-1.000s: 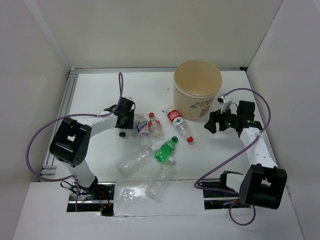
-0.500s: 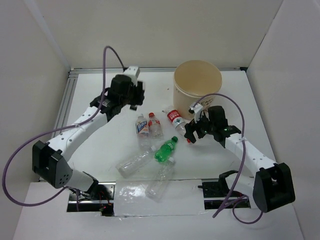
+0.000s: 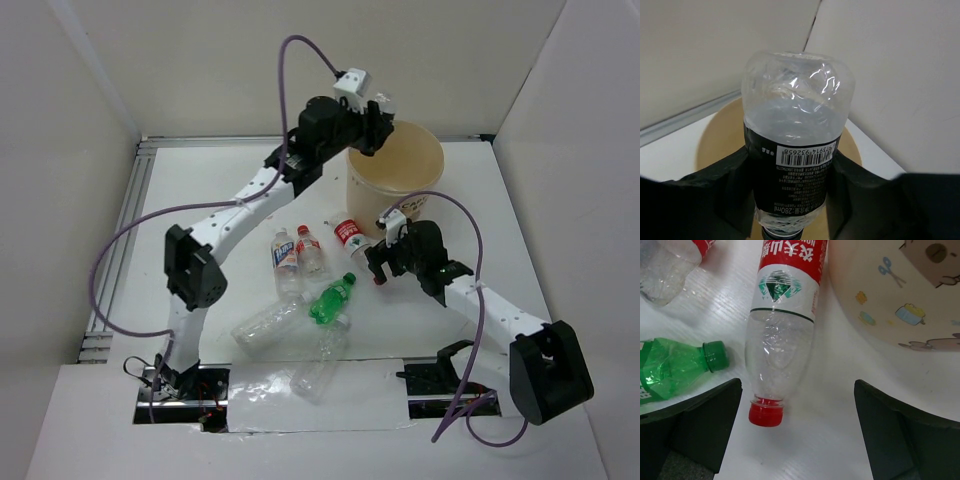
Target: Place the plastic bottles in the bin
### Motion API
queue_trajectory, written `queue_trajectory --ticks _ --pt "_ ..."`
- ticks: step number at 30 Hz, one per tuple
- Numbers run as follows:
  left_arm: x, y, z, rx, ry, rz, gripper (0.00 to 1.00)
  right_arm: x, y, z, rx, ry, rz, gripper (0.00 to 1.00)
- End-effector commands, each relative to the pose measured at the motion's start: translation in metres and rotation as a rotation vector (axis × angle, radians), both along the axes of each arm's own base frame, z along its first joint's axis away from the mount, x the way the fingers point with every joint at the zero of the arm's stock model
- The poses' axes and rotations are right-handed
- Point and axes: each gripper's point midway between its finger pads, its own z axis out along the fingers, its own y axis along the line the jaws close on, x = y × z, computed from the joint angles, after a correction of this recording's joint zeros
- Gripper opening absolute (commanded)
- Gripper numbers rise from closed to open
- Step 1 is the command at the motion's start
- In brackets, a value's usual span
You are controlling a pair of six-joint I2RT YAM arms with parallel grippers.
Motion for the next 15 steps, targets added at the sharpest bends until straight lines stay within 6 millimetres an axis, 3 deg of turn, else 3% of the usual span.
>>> queue_trajectory --ticks 1,5,6,11,12,15 --pt "0.009 -0.029 0.001 -0.068 -0.012 -0.021 0.62 0.017 0.002 0.015 0.024 -0.103 -0.031 1.00" --pt "0.017 -0.032 -0.032 -0.054 0.066 0.007 0.95 0.019 0.011 0.009 0.024 -0.117 -0.026 1.00" --pt "0.018 -0.033 -0.041 -0.045 0.077 0.007 0.99 0.016 0.014 0.003 0.021 -0.109 -0.015 1.00" --pt "0.008 -0.022 -0.018 -0.065 0.054 0.015 0.99 0.010 0.027 -0.016 -0.027 -0.091 0.048 1.00" --pt "0.000 -0.014 0.005 -0.071 0.012 0.014 0.99 0.011 0.027 -0.017 -0.035 -0.098 0.054 1.00" --pt "-0.015 0.009 0.004 -0.014 0.033 0.052 0.99 0.013 0.027 -0.022 -0.058 -0.090 0.066 1.00"
